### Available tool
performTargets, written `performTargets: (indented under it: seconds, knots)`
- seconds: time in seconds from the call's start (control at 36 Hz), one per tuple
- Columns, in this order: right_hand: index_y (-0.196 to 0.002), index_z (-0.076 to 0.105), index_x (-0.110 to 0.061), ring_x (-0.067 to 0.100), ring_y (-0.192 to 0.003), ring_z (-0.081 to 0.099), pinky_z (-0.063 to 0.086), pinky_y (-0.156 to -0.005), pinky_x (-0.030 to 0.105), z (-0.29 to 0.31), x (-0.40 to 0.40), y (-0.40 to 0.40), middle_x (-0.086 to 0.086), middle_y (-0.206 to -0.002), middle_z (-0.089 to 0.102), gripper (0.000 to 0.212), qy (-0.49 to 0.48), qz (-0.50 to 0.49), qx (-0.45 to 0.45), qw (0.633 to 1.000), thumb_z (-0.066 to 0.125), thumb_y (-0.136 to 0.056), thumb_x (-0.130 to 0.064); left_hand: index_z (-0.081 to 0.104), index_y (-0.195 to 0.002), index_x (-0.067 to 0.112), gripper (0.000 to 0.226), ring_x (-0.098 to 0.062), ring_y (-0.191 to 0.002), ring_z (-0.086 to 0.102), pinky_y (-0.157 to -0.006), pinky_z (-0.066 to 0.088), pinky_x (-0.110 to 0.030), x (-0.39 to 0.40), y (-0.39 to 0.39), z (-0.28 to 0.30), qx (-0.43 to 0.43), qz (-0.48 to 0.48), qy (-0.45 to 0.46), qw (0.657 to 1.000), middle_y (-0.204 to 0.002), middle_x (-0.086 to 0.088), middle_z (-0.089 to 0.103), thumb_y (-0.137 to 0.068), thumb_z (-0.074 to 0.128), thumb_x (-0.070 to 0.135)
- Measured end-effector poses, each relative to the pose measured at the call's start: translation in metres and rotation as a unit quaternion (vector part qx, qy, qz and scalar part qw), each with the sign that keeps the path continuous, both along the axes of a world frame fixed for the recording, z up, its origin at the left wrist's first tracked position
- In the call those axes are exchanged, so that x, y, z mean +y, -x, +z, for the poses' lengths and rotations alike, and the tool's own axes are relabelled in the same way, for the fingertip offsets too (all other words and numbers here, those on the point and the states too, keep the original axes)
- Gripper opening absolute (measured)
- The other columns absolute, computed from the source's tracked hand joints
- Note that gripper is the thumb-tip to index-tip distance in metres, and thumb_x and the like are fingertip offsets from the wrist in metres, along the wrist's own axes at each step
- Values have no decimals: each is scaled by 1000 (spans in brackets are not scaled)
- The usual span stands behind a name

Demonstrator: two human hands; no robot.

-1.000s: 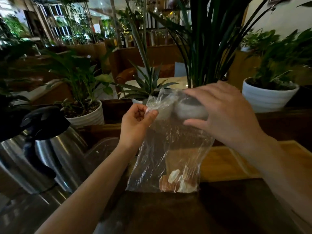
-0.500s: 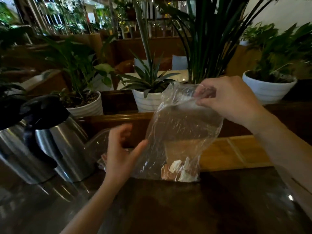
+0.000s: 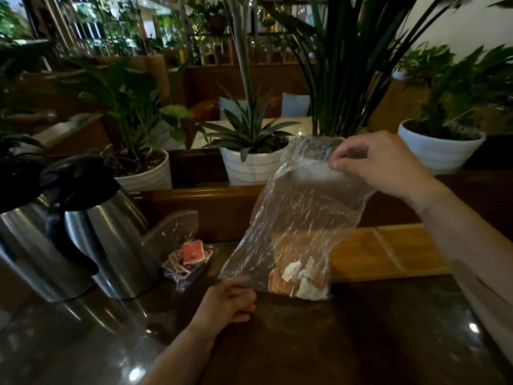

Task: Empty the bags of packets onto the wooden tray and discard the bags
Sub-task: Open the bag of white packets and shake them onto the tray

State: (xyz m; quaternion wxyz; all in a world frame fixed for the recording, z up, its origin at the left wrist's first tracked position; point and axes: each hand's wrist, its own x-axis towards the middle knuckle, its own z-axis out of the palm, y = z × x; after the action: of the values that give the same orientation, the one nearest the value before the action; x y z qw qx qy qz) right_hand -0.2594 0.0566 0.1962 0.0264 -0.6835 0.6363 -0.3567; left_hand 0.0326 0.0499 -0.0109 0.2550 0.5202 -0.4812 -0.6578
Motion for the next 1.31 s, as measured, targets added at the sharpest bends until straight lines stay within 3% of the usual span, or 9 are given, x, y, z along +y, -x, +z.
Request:
performTargets:
  seconds: [0.14,0.33,0.56,0.69,0.89,1.0,1.08,1.17,1.31]
  knots:
    - [-84,75,-25,-2,-73,66,46,-61,9,-4,-3,12,-12,-78,73,6,-15,0,-48,999,75,-83,-19,70,-106,17,24,-19,-86,74,-66,57,-26,-2,12,-7,69,40,-34,996,-96,-5,77,-83,73,10]
    - [-86,73,-20,5,-72,70,49,-68,19,-9,-3,26,-5,-78,74,8,2,-8,-100,995,78,-80,-17,74,-92,18,10,-16,-78,74,-59,55,-24,-3,21,-10,75,98,15,992,-85,-4,76,-87,68,11]
    - [-82,77,-18,14,-68,70,55,-68,27,-10,-2,47,6,-72,75,7,21,7,-200,979,81,-76,-15,75,-83,24,16,-23,-93,67,-71,56,-35,-16,18,-1,144,138,60,978,-93,-8,71,-91,62,18]
    - [-85,77,-11,18,-65,70,58,-66,29,-13,1,66,6,-69,74,8,6,15,-257,966,79,-78,-14,68,-104,16,17,-31,-95,71,-79,59,-45,-35,3,23,137,104,124,977,-104,-15,71,-93,58,25]
    - [-95,72,-16,22,-68,75,57,-54,25,-44,9,78,10,-78,77,11,-56,-10,-360,931,73,-85,-21,71,-92,26,12,-16,-70,67,-58,56,-27,-65,-9,74,45,130,257,957,-82,-4,70,-94,59,25]
    - [-96,71,-21,22,-74,75,57,-58,26,-63,13,78,8,-86,78,11,-79,-5,-402,912,71,-86,-26,70,-91,33,15,-6,-67,70,-55,57,-21,-79,-16,107,-9,108,319,942,-83,4,73,-96,57,27]
    - [-96,71,-18,20,-79,73,58,-67,29,-77,14,77,8,-89,75,11,-69,4,-442,894,71,-86,-17,67,-87,33,14,5,-55,61,-47,46,-9,-90,-15,128,-100,112,401,904,-72,1,66,-95,59,25]
    - [-98,70,-16,18,-80,71,57,-74,33,-89,13,72,6,-90,73,16,-69,10,-462,884,68,-86,-6,64,-87,32,10,0,-54,57,-49,46,-17,-97,-13,143,-149,98,440,880,-72,5,61,-94,60,26]
    - [-87,71,-17,14,-73,73,56,-64,28,-105,7,66,4,-84,77,11,-117,-37,-444,888,68,-87,-7,64,-87,30,10,-11,-69,58,-60,44,-25,-101,-7,162,-197,100,472,853,-79,3,63,-94,61,24]
